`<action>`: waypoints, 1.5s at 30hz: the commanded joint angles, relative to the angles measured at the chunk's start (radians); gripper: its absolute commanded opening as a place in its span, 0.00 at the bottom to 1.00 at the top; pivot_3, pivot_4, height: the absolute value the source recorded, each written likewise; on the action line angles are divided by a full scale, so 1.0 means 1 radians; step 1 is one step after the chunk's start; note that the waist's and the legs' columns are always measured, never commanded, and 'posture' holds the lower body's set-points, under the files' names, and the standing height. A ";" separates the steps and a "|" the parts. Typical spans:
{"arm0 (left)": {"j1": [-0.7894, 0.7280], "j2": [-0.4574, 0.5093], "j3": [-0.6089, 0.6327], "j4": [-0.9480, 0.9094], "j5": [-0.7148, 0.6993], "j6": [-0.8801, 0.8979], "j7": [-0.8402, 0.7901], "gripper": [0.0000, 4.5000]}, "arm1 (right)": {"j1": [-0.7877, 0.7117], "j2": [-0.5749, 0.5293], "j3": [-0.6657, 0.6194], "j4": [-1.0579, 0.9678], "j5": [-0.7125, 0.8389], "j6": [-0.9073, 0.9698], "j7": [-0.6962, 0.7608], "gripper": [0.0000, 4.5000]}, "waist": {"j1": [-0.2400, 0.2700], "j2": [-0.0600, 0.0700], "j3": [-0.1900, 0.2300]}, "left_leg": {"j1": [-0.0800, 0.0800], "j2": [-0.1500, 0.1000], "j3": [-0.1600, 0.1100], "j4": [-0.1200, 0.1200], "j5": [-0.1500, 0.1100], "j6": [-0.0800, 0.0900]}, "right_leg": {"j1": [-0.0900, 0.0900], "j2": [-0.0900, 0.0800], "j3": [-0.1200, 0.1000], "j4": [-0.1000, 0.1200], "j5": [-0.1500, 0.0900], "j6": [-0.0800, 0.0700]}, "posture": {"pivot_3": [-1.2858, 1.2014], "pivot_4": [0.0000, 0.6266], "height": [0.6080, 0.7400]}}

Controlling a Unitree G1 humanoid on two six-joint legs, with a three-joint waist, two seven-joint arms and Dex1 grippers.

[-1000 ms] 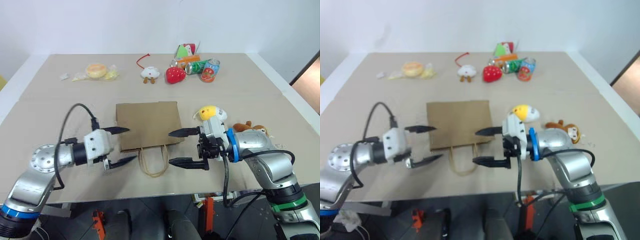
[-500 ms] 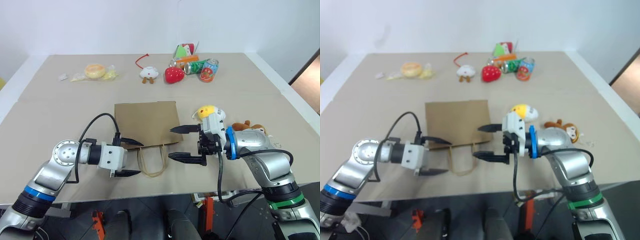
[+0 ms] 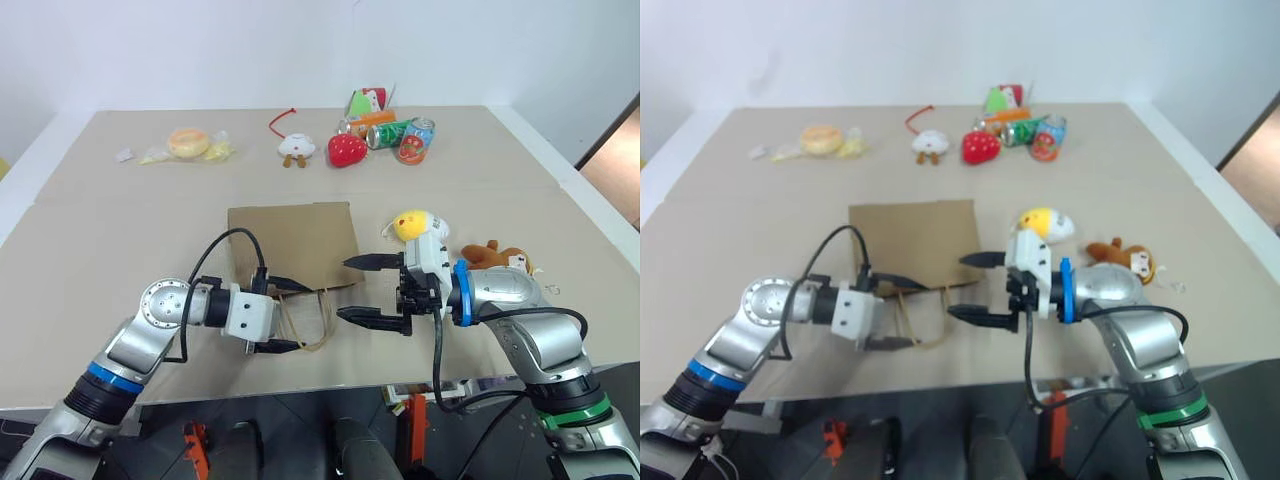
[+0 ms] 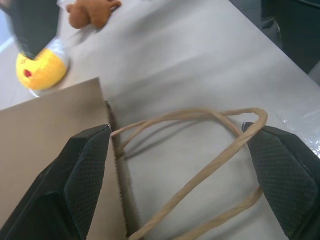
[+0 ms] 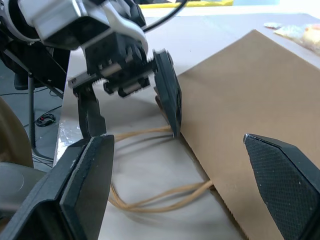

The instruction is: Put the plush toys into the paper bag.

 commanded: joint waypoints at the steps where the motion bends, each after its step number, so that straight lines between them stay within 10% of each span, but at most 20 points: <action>1: -0.033 -0.011 0.010 -0.001 -0.027 -0.024 -0.010 0.69 | 0.002 -0.002 -0.025 -0.038 0.006 -0.013 -0.008 1.00 | 0.000 0.000 0.000 | 0.000 0.000 0.000 0.000 0.000 0.000 | 0.000 0.000 0.000 0.000 0.000 0.000 | 0.52 0.24 1.00; 9: -0.104 -0.008 0.078 -0.036 -0.142 0.065 -0.014 0.01 | 0.006 -0.011 -0.028 -0.033 0.002 -0.008 -0.019 1.00 | 0.000 0.000 0.000 | 0.000 0.000 0.000 0.001 0.000 0.000 | 0.000 0.000 0.000 0.000 0.000 0.000 | 0.52 0.24 1.00; 35: -0.187 -0.159 0.294 -0.166 -0.405 0.582 0.319 0.01 | -0.030 0.044 -0.050 0.011 0.020 0.044 -0.085 1.00 | -0.001 0.000 0.000 | 0.000 0.001 -0.003 0.004 0.000 0.000 | 0.002 0.004 0.001 0.001 0.001 0.001 | 0.52 0.24 1.00; 45: -0.199 -0.198 0.291 -0.203 -0.404 0.595 0.392 0.00 | -0.167 0.233 0.006 0.109 -0.088 0.094 -0.317 0.11 | -0.002 0.000 0.000 | 0.000 0.001 -0.003 0.005 0.000 0.000 | 0.002 0.004 0.002 0.001 0.002 0.002 | 0.52 0.24 1.00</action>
